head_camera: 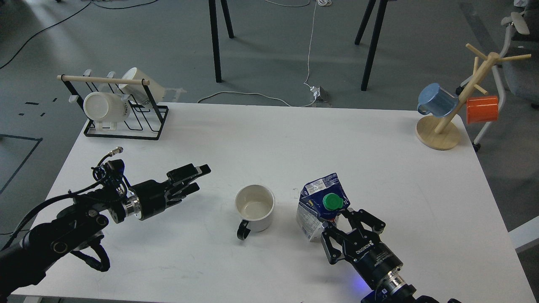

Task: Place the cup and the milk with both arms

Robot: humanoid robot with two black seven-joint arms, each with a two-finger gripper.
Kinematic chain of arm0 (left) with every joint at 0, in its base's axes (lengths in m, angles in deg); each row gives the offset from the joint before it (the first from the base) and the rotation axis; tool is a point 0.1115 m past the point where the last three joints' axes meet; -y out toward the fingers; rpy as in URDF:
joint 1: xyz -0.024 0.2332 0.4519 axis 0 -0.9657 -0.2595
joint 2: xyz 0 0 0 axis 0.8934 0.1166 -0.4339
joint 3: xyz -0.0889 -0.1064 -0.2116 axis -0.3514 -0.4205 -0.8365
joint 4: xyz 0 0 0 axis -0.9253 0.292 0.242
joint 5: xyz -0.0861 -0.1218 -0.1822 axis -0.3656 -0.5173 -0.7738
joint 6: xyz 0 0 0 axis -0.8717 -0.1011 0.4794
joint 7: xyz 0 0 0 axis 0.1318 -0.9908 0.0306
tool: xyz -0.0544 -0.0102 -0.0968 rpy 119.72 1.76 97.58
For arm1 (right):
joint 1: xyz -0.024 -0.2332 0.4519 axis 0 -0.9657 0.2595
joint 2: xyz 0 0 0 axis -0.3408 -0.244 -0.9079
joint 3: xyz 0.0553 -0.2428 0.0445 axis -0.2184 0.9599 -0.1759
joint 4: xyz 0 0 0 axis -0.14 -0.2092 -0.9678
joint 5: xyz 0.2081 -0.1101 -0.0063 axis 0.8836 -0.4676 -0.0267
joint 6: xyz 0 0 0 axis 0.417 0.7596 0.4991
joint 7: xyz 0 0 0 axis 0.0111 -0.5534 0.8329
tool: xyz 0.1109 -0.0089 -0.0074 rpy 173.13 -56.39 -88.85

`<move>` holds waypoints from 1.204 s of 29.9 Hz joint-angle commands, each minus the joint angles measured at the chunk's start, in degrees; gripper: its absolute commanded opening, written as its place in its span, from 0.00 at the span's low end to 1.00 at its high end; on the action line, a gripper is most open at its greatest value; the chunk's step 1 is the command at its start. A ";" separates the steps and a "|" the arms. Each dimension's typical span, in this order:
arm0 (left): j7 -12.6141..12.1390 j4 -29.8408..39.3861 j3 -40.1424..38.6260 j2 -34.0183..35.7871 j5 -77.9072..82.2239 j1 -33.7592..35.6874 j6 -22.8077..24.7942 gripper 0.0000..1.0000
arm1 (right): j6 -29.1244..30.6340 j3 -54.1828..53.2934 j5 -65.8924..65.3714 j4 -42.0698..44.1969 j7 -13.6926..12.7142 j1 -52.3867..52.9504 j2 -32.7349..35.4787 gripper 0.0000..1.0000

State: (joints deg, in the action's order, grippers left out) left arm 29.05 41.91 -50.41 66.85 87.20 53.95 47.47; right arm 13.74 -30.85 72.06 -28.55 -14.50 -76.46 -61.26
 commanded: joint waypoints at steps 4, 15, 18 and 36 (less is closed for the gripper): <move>0.00 -0.14 0.00 -0.09 0.00 0.09 0.03 0.94 | 0.00 -0.11 -0.06 -0.22 -0.01 -0.29 0.08 0.99; 0.00 -0.14 0.00 0.09 0.00 0.00 0.03 0.94 | 0.00 -0.20 -0.24 -3.20 -0.18 -4.33 2.79 0.99; 0.00 -0.05 0.00 0.09 0.00 0.00 0.03 0.94 | 0.00 -0.11 -0.33 -5.40 -0.10 -6.62 6.57 0.99; 0.00 1.35 -15.81 6.94 -16.15 -1.32 6.67 0.94 | 0.00 -25.32 -0.59 -2.68 0.34 -8.84 29.16 0.99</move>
State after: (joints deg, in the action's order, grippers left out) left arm 29.05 42.76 -61.65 72.84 77.15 53.24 50.87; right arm 13.74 -51.09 71.48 -32.27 -14.13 -88.59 -33.80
